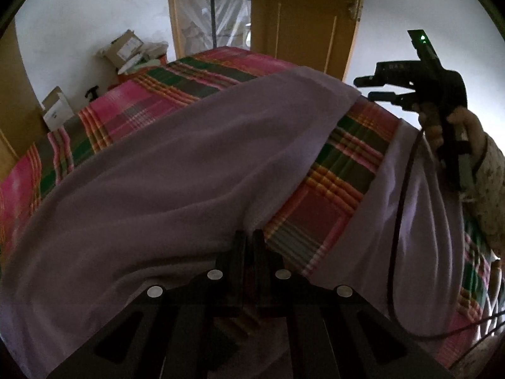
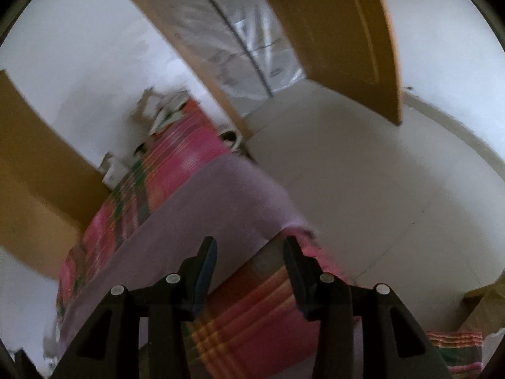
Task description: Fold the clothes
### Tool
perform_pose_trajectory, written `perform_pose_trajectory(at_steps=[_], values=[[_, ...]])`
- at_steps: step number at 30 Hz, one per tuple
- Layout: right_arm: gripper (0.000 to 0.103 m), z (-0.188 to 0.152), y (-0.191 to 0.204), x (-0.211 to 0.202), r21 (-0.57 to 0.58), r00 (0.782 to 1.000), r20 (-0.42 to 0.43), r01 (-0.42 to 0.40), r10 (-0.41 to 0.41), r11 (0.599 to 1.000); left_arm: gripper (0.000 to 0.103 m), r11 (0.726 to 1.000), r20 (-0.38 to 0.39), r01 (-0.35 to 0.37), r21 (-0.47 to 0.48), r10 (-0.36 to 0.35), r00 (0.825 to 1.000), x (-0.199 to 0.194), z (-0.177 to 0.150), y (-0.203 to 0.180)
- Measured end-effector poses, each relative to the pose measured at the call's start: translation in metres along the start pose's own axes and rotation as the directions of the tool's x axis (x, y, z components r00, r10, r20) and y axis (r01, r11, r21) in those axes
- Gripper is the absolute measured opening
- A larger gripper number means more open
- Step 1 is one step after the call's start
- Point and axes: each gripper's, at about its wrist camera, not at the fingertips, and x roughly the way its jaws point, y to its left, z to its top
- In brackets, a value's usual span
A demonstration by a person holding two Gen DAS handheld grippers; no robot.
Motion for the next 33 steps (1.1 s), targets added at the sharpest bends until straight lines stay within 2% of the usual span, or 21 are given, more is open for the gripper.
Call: perform_pose_trajectory(at_steps=[4, 7, 9, 10, 12, 14, 19, 22, 26, 30, 33], values=[[0.047, 0.013, -0.006, 0.018, 0.018, 0.994, -0.022, 0.111, -0.111, 0.994, 0.004, 1.0, -0.006, -0.001, -0.004, 0.001, 1.0, 0.002, -0.001, 0.0], [0.047, 0.014, -0.012, 0.03, 0.062, 0.996, -0.072, 0.064, -0.06, 0.996, 0.004, 1.0, -0.01, 0.003, -0.014, -0.004, 1.0, 0.004, -0.002, 0.001], [0.03, 0.014, -0.013, 0.029, 0.071, 0.998, -0.055, 0.041, -0.037, 0.997, 0.004, 1.0, -0.011, 0.01, -0.026, -0.011, 1.0, 0.005, -0.002, 0.003], [0.029, 0.015, -0.013, 0.028, 0.066, 0.998, -0.046, 0.035, -0.032, 0.997, 0.004, 1.0, -0.011, 0.011, -0.027, -0.011, 1.0, 0.005, -0.001, 0.003], [0.009, 0.016, -0.009, 0.024, 0.042, 0.999, -0.024, 0.044, -0.043, 0.998, 0.004, 1.0, -0.011, 0.007, -0.022, -0.007, 1.0, 0.005, -0.001, 0.002], [0.006, 0.019, -0.003, 0.018, 0.013, 0.999, -0.013, 0.039, -0.038, 0.999, 0.004, 1.0, -0.008, 0.01, -0.021, -0.011, 1.0, 0.003, 0.0, 0.002], [0.006, 0.022, 0.007, -0.01, -0.028, 0.997, 0.068, 0.032, -0.03, 0.999, 0.004, 1.0, -0.01, 0.021, -0.021, -0.021, 1.0, 0.002, -0.001, 0.004], [0.007, 0.023, 0.008, -0.001, -0.03, 0.996, 0.028, 0.081, -0.08, 0.996, 0.004, 0.999, -0.016, 0.025, -0.021, -0.025, 1.0, 0.005, -0.002, 0.005], [0.014, 0.019, -0.003, 0.015, 0.003, 0.992, -0.032, 0.121, -0.121, 0.993, 0.007, 0.998, -0.016, 0.046, -0.052, -0.047, 0.999, 0.005, -0.002, 0.01], [0.017, 0.019, -0.009, 0.002, 0.022, 0.985, -0.013, 0.17, -0.17, 0.985, 0.007, 0.993, 0.003, 0.064, -0.1, -0.064, 0.998, -0.005, -0.003, 0.016], [0.018, 0.019, -0.007, -0.019, 0.012, 0.987, 0.016, 0.16, -0.161, 0.987, 0.007, 0.99, 0.049, 0.08, -0.115, -0.075, 0.996, -0.021, -0.006, 0.017]])
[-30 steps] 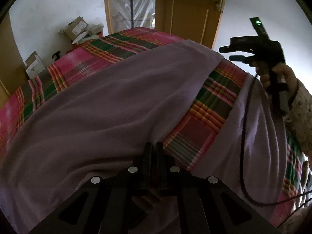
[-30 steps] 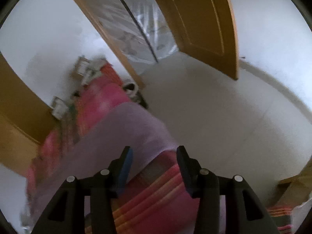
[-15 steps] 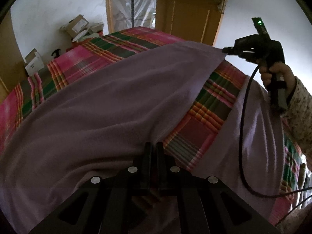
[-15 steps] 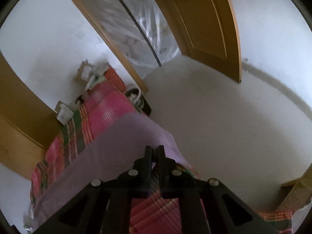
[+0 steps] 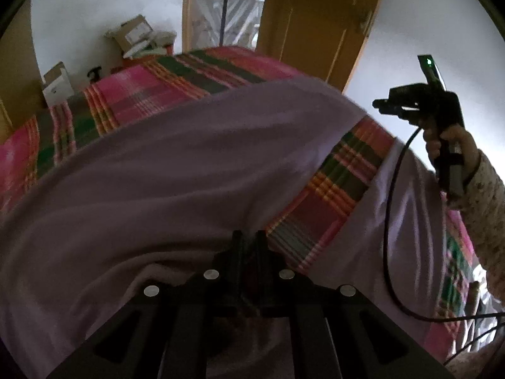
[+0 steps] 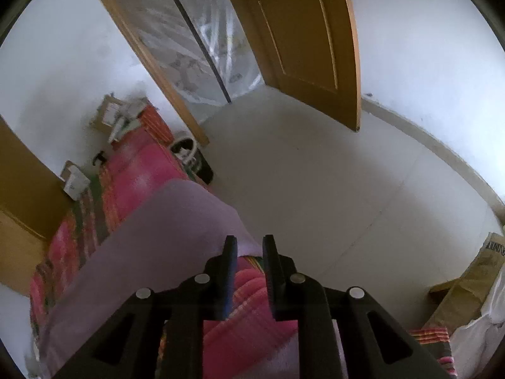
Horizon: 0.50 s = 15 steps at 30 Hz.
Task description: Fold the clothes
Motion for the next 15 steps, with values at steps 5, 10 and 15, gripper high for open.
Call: perform_pose_trajectory(at_steps=[5, 10, 15], values=[[0.022, -0.008, 0.023, -0.043, -0.086, 0.997, 0.04, -0.055, 0.059, 0.995, 0.007, 0.999, 0.088, 0.006, -0.049, -0.001, 0.996, -0.041, -0.007, 0.008], [0.03, -0.02, 0.071, -0.097, -0.193, 0.978, 0.064, -0.182, 0.197, 0.964, 0.007, 0.989, 0.185, -0.002, -0.15, 0.03, 0.982, -0.097, -0.023, 0.033], [0.035, -0.05, 0.138, -0.139, -0.32, 0.937, 0.028, -0.322, 0.348, 0.891, 0.007, 0.961, 0.265, 0.003, -0.276, 0.073, 0.961, -0.15, -0.046, 0.069]])
